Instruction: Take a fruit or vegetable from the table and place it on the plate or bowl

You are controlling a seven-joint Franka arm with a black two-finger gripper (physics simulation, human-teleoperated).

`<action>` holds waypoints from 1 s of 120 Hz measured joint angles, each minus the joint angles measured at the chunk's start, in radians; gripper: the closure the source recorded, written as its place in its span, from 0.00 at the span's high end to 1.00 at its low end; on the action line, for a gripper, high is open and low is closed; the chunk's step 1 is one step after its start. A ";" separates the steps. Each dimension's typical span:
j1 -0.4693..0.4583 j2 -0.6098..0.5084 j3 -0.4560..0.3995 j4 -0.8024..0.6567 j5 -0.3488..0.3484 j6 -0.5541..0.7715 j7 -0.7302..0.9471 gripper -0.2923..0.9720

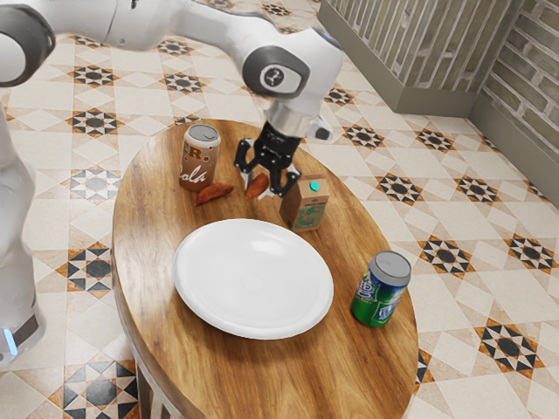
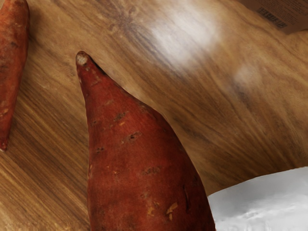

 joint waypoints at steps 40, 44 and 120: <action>-0.059 0.075 -0.131 0.005 -0.078 -0.027 0.001 0.34; -0.060 0.085 -0.138 0.008 -0.079 -0.013 0.003 0.34; -0.120 0.100 -0.120 0.361 0.083 0.009 0.138 0.76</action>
